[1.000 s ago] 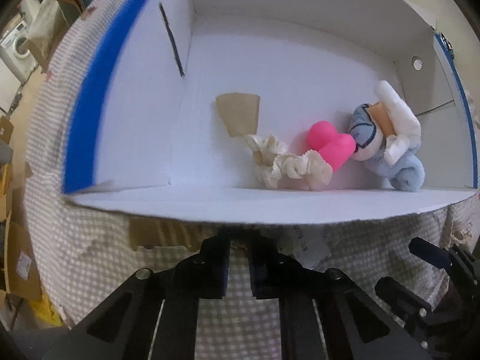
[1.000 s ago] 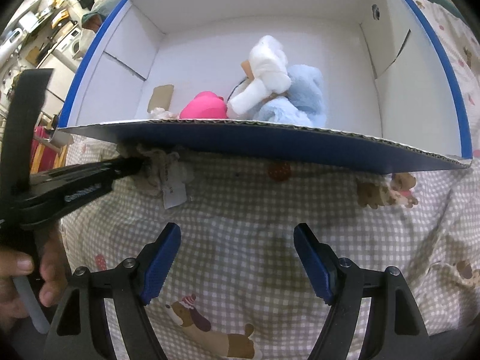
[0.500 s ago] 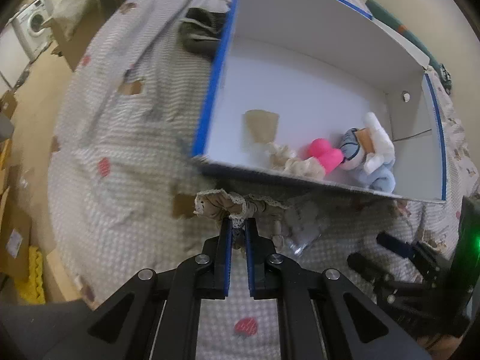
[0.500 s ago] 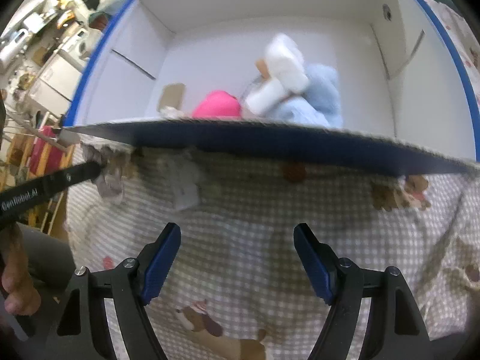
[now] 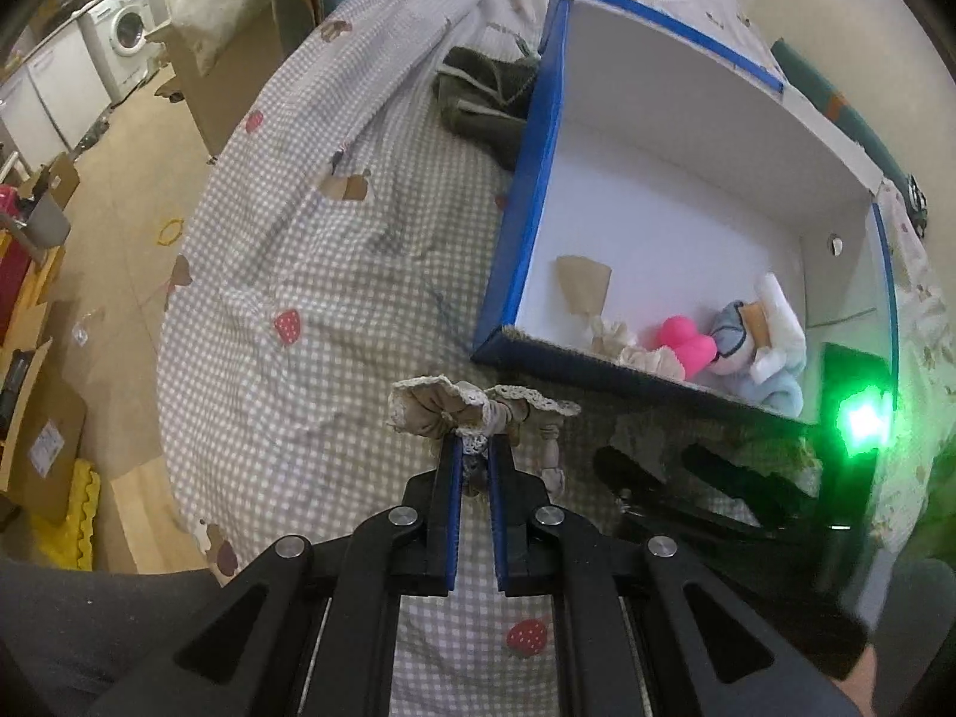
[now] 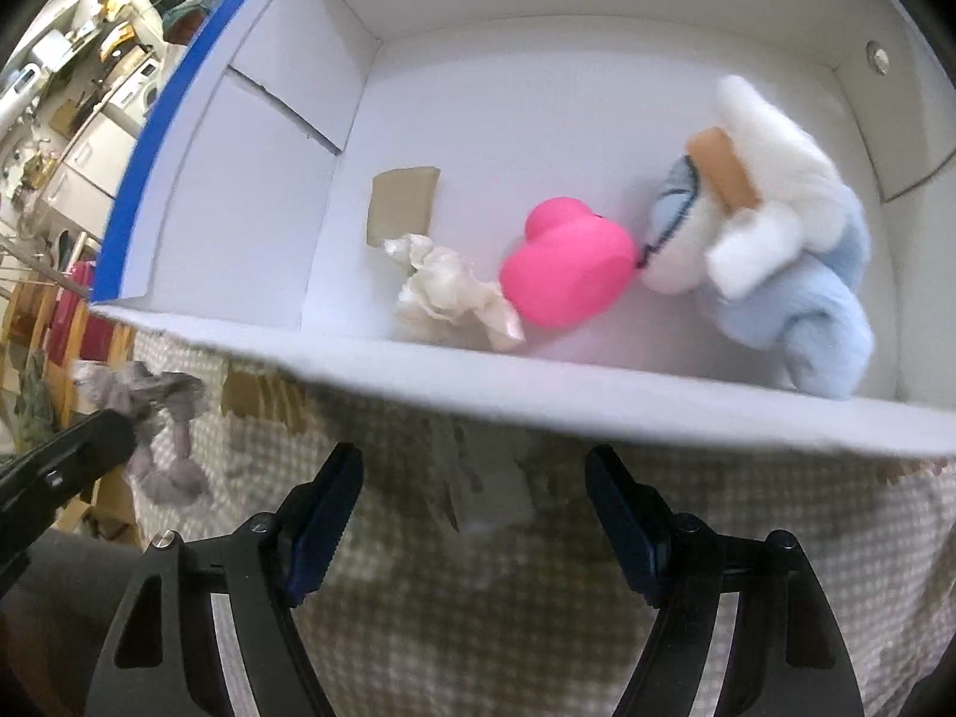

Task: Organize soft objects
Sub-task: 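Grasp the clear plastic bag with the right gripper while the left grasps the beige lace scrunchie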

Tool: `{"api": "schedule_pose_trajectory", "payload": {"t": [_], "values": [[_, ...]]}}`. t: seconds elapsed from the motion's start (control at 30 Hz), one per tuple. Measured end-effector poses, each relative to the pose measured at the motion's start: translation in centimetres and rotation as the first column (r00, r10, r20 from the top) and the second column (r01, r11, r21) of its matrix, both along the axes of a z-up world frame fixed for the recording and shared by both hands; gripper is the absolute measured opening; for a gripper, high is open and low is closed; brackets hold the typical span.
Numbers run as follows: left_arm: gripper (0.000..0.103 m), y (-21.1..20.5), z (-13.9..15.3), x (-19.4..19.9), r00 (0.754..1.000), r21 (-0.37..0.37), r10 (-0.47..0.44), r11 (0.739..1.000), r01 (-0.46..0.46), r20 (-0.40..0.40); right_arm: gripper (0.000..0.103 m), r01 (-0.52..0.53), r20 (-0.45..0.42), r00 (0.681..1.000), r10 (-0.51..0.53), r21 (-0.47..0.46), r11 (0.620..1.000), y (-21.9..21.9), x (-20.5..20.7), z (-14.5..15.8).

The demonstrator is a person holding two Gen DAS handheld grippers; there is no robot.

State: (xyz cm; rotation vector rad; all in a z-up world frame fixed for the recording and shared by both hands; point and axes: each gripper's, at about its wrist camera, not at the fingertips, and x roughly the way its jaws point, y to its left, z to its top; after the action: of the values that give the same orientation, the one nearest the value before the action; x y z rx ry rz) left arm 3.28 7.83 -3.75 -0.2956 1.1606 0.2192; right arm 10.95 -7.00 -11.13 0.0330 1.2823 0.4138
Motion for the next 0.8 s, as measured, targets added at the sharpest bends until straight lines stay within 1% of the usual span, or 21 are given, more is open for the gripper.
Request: {"api": "schedule_pose_trajectory", "payload": {"t": [0.03, 0.1, 0.13, 0.2, 0.23, 0.3, 0.4, 0.6, 0.73, 0.77, 0.8], "values": [[0.008, 0.1, 0.1, 0.1, 1.0, -0.002, 0.003, 1.0, -0.003, 0.002, 0.08, 0.007, 0.0, 1.0, -0.007, -0.01, 1.0, 0.3, 0.2, -0.2], [0.008, 0.2, 0.1, 0.3, 1.0, -0.017, 0.008, 1.0, -0.008, -0.001, 0.066, 0.012, -0.003, 1.0, -0.013, -0.024, 1.0, 0.8, 0.4, -0.5], [0.008, 0.3, 0.0, 0.4, 1.0, -0.027, 0.008, 1.0, -0.008, -0.003, 0.062, 0.011, -0.008, 1.0, -0.011, -0.029, 1.0, 0.9, 0.5, -0.7], [0.008, 0.4, 0.0, 0.3, 1.0, -0.025, 0.006, 1.0, -0.006, -0.006, 0.039, 0.01, -0.035, 0.999, -0.01, -0.011, 1.0, 0.9, 0.7, -1.1], [0.008, 0.4, 0.0, 0.4, 1.0, -0.023, 0.003, 1.0, -0.003, -0.009, 0.035, 0.002, -0.04, 0.999, -0.002, -0.005, 1.0, 1.0, 0.7, -1.1], [0.008, 0.4, -0.1, 0.3, 1.0, -0.036, 0.006, 0.999, -0.007, -0.013, 0.03, -0.025, -0.028, 0.999, 0.026, 0.007, 1.0, 1.0, 0.5, -0.8], [0.008, 0.5, -0.1, 0.3, 1.0, -0.041, 0.009, 0.999, -0.009, -0.013, 0.026, -0.063, -0.016, 0.998, 0.063, 0.013, 0.998, 1.0, -0.1, -0.2], [0.008, -0.4, -0.4, 0.2, 1.0, -0.007, -0.022, 1.0, 0.022, -0.021, 0.023, -0.077, 0.015, 0.997, 0.076, 0.062, 0.995, -1.7, -2.1, 1.7], [0.008, -1.3, -1.0, 0.3, 0.998, 0.017, -0.042, 0.999, 0.043, -0.039, 0.022, -0.066, 0.025, 0.998, 0.064, 0.098, 0.993, -3.7, -3.5, 2.9], [0.008, -1.4, -1.1, 0.3, 0.998, 0.022, -0.045, 0.999, 0.046, -0.04, 0.019, -0.062, 0.025, 0.998, 0.059, 0.108, 0.992, -4.3, -3.8, 3.2], [0.008, -1.6, -1.1, 0.3, 0.998, 0.03, -0.048, 0.998, 0.049, -0.042, 0.007, -0.059, 0.025, 0.998, 0.056, 0.116, 0.992, -4.9, -3.9, 3.4]]}}
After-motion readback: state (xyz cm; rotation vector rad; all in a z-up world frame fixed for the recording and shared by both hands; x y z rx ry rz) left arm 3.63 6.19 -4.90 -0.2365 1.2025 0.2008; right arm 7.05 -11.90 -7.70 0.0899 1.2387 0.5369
